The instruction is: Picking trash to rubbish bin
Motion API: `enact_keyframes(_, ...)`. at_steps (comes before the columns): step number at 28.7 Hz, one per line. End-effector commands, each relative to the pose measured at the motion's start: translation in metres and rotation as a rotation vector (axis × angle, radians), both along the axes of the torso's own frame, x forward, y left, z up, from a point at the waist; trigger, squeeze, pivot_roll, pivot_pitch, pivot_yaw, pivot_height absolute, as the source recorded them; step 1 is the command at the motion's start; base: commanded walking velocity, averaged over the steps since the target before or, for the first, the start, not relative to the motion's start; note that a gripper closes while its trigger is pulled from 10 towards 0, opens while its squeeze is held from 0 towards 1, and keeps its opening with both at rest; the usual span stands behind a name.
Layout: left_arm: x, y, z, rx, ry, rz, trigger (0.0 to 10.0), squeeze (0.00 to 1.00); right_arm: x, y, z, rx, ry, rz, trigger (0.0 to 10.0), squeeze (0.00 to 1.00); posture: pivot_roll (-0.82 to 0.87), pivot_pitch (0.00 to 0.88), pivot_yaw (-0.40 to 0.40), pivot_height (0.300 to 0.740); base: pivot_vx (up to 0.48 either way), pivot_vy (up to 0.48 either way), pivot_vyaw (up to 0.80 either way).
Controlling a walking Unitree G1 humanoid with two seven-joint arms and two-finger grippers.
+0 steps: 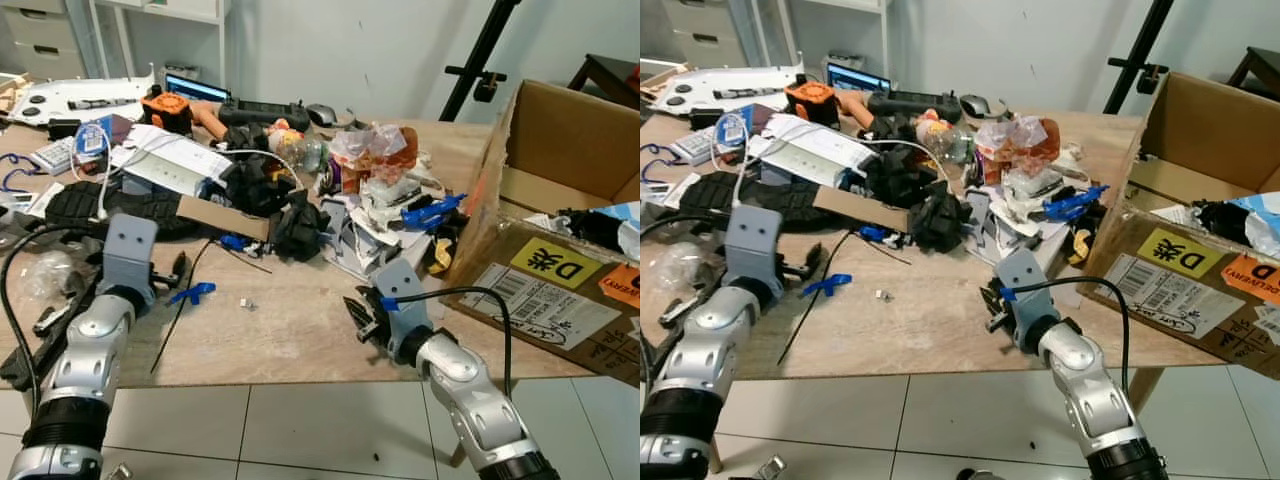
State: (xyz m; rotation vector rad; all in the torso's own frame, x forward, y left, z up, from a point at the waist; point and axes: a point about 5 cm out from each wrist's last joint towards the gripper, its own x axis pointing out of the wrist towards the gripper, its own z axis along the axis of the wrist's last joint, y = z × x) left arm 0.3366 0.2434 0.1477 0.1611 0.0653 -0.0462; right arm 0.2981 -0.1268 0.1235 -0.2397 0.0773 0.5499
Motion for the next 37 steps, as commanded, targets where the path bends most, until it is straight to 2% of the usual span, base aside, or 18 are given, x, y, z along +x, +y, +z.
enact_keyframes(1, -0.002, -0.007, -0.005, -0.035, 0.025, -0.034, 10.0, 0.00, 0.000, -0.002, 0.001, -0.009, 0.004, -0.001, 10.0, 0.00, -0.03, 0.161, -0.098, 0.740, 0.000, 0.000, 0.00)
enact_keyframes(5, -0.004, -0.014, -0.008, -0.048, 0.058, -0.074, 10.0, 0.00, 0.000, -0.002, 0.001, -0.010, 0.005, -0.001, 10.0, 0.00, -0.03, 0.160, -0.097, 0.740, 0.000, 0.000, 0.00)
enact_keyframes(8, -0.012, -0.031, -0.014, -0.098, 0.103, -0.187, 10.0, 0.00, 0.000, -0.001, 0.001, -0.012, 0.005, 0.001, 10.0, 0.00, -0.03, 0.159, -0.100, 0.740, 0.000, 0.000, 0.00)
enact_keyframes(12, -0.018, -0.040, -0.018, -0.062, 0.140, -0.263, 10.0, 0.00, 0.000, -0.001, 0.001, -0.016, 0.007, 0.006, 10.0, 0.00, -0.03, 0.161, -0.104, 0.740, 0.000, 0.000, 0.00)
enact_keyframes(19, -0.020, -0.043, -0.019, -0.046, 0.151, -0.279, 10.0, 0.00, 0.000, -0.001, 0.000, -0.020, 0.007, 0.010, 10.0, 0.00, -0.03, 0.161, -0.104, 0.740, 0.000, 0.000, 0.00)
enact_keyframes(23, -0.022, -0.043, -0.022, 0.098, 0.166, -0.267, 10.0, 0.00, 0.000, -0.001, 0.000, -0.023, 0.008, 0.013, 10.0, 0.00, -0.03, 0.161, -0.104, 0.740, 0.000, 0.000, 0.00)
enact_keyframes(24, -0.022, -0.044, -0.025, 0.112, 0.193, -0.260, 10.0, 0.00, 0.000, -0.001, 0.000, -0.023, 0.010, 0.014, 10.0, 0.00, -0.03, 0.161, -0.104, 0.740, 0.000, 0.000, 0.00)
enact_keyframes(29, -0.025, -0.047, -0.032, 0.070, 0.273, -0.264, 10.0, 0.00, -0.001, 0.000, -0.001, -0.021, 0.015, 0.015, 10.0, 0.00, -0.03, 0.163, -0.102, 0.740, 0.000, 0.000, 0.00)
enact_keyframes(31, -0.029, -0.051, -0.039, 0.074, 0.339, -0.297, 10.0, 0.00, -0.001, 0.000, -0.001, -0.020, 0.018, 0.014, 10.0, 0.00, -0.03, 0.161, -0.101, 0.740, 0.000, 0.000, 0.00)
enact_keyframes(35, -0.032, -0.052, -0.042, 0.075, 0.368, -0.313, 10.0, 0.00, -0.001, -0.001, -0.002, -0.020, 0.020, 0.014, 10.0, 0.00, -0.03, 0.161, -0.101, 0.740, 0.000, 0.000, 0.00)
enact_keyframes(37, -0.036, -0.053, -0.049, 0.050, 0.432, -0.319, 9.6, 0.00, 0.000, -0.001, -0.002, -0.020, 0.023, 0.014, 10.0, 0.00, -0.03, 0.160, -0.101, 0.740, 0.000, 0.000, 0.00)
